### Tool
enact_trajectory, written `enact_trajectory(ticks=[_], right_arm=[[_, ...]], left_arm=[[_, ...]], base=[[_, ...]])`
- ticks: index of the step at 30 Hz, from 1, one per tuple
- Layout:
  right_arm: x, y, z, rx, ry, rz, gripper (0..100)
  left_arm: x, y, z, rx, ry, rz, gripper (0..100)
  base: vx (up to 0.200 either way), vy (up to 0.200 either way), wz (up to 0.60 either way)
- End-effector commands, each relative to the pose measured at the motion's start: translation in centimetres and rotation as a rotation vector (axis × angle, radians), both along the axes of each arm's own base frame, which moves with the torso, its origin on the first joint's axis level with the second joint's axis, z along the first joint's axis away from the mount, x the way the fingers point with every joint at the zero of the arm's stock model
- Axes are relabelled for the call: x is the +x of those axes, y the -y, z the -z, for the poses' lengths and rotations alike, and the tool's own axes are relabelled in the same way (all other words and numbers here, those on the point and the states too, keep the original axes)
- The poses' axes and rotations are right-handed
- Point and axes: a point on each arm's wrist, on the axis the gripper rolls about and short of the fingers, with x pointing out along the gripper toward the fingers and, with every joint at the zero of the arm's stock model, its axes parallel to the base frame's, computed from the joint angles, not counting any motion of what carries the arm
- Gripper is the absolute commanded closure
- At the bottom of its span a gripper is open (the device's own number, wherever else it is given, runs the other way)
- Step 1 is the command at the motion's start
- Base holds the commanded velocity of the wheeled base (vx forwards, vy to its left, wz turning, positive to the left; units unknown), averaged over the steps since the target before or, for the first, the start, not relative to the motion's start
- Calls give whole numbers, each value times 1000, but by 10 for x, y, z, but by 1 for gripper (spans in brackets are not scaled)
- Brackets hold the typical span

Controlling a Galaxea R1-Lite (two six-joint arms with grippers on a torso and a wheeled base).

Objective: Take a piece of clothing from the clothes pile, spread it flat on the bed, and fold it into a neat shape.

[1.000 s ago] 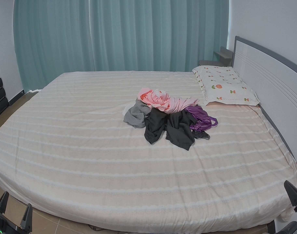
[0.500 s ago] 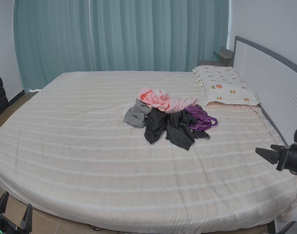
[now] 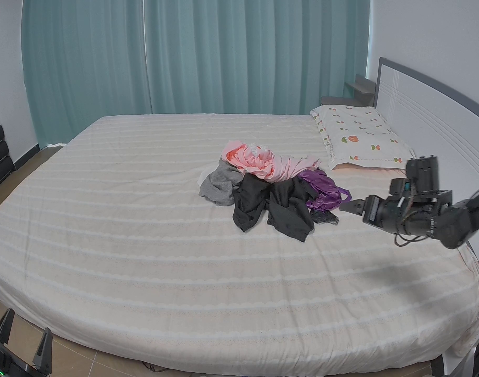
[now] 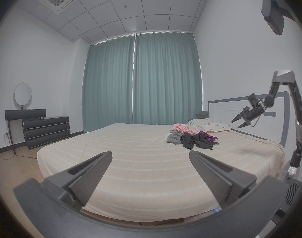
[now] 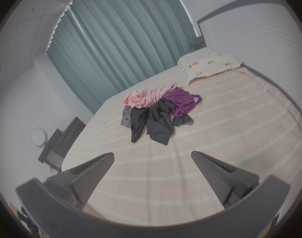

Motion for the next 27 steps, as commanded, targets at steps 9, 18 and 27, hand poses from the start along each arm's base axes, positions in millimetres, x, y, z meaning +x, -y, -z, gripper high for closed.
enact_trajectory(ticks=[9,18,27], right_arm=[[119,-58,125,105,-141,129,0],[137,-66,155,133,-157,146,0],[147,-84,175,132,-143,152,0]], left_arm=[[0,0,5,0,-3,0,0],[0,0,5,0,-3,0,0],[0,0,5,0,-3,0,0]], base=[[0,0,0],[0,0,0],[0,0,0]])
